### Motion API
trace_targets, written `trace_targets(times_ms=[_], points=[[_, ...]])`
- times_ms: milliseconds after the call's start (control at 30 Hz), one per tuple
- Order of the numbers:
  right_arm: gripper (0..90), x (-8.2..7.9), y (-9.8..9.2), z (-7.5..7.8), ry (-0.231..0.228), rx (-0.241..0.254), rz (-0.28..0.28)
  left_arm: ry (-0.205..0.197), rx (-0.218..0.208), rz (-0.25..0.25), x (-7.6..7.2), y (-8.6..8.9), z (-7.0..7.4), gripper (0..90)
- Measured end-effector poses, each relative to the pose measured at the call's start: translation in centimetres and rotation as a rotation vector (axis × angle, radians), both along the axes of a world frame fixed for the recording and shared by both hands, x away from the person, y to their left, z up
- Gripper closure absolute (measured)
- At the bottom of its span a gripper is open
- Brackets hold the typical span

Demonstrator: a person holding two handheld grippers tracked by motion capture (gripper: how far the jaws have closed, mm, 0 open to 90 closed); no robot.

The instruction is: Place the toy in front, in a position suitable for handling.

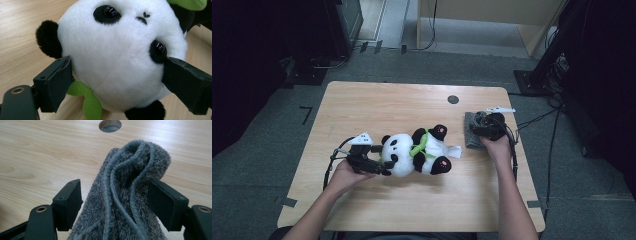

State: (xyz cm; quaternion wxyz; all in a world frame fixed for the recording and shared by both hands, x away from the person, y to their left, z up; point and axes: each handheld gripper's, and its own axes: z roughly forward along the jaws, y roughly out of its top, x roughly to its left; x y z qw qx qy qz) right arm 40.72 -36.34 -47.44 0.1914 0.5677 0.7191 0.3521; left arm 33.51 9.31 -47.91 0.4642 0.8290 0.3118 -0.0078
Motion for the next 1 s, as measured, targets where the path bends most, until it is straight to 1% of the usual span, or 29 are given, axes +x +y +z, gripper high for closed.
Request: trace_targets(times_ms=[67, 100, 167, 200, 233, 267, 333, 367, 400, 433, 467, 500, 567, 600, 633, 700, 767, 833, 867, 967, 1000], points=[[29.1, 0.3, 0.2, -0.5, 0.007, -0.031, 0.001, -0.011, -0.015, -0.009, 0.3, 0.0, -0.4, 9.2], [30.8, 0.4, 0.2, -0.7, 0.017, -0.043, 0.006, -0.016, -0.016, -0.016, 0.5, 0.0, -0.7, 7.7], [33.3, 0.5, 0.1, -1.1, 0.031, -0.054, 0.008, 0.008, -0.02, -0.024, 0.9, -0.2, -1.3, 1.5], [34.1, 0.6, 0.0, -1.3, 0.04, -0.053, 0.006, 0.022, -0.021, -0.029, 1.0, -0.3, -1.5, 0.3], [35.4, 0.6, 0.0, -1.5, 0.044, -0.056, 0.006, 0.034, -0.021, -0.04, 1.1, -0.3, -1.8, 0.0], [36.6, 0.6, -0.1, -1.6, 0.049, -0.06, 0.007, 0.037, -0.024, -0.051, 1.2, -0.4, -1.9, 0.0], [39.3, 0.7, 0.0, -1.8, 0.054, -0.069, 0.012, 0.044, -0.03, -0.058, 1.2, -0.5, -2.0, 0.0], [41.2, 0.7, 0.1, -1.9, 0.056, -0.079, 0.015, 0.048, -0.034, -0.059, 1.2, -0.5, -2.1, 0.0], [45.4, 0.7, 0.2, -2.0, 0.059, -0.097, 0.021, 0.051, -0.037, -0.058, 1.2, -0.5, -2.2, 0.0], [49.5, 0.7, 0.3, -2.1, 0.061, -0.11, 0.024, 0.063, -0.041, -0.058, 1.2, -0.5, -2.3, 0.0], [51.8, 0.7, 0.5, -2.2, 0.06, -0.134, 0.031, 0.063, -0.041, -0.058, 1.2, -0.5, -2.3, 0.0], [54.6, 0.7, 0.8, -2.3, 0.057, -0.168, 0.035, 0.065, -0.05, -0.069, 1.3, -0.4, -2.4, 1.4], [57.3, 0.5, 1.1, -2.4, 0.045, -0.212, 0.039, 0.06, -0.062, -0.075, 1.4, -0.4, -2.5, 3.7], [58.2, 0.5, 1.2, -2.5, 0.044, -0.225, 0.041, 0.057, -0.067, -0.075, 1.4, -0.4, -2.5, 6.8], [59.1, 0.5, 1.3, -2.6, 0.036, -0.242, 0.046, 0.056, -0.067, -0.072, 1.4, -0.4, -2.4, 7.7], [61.2, 0.5, 1.4, -2.8, 0.02, -0.262, 0.047, 0.059, -0.063, -0.056, 1.2, -0.4, -2.2, 13.6], [65.1, 0.4, 1.3, -2.9, 0.013, -0.253, 0.032, 0.051, -0.05, -0.041, 1.0, -0.5, -1.9, 18.7], [68.9, 0.5, 1.1, -2.8, 0.012, -0.221, 0.016, 0.036, -0.03, -0.03, 0.9, -0.5, -1.6, 23.7], [70.0, 0.4, 0.8, -2.7, 0.011, -0.197, 0.012, 0.034, -0.027, -0.025, 0.8, -0.5, -1.5, 25.6], [70.8, 0.3, 0.3, -2.6, 0.005, -0.132, 0.0, 0.033, -0.019, -0.022, 0.7, -0.6, -1.4, 26.1], [70.8, 0.3, 0.1, -2.6, 0.002, -0.119, -0.004, 0.033, -0.015, -0.018, 0.7, -0.6, -1.3, 26.1]])
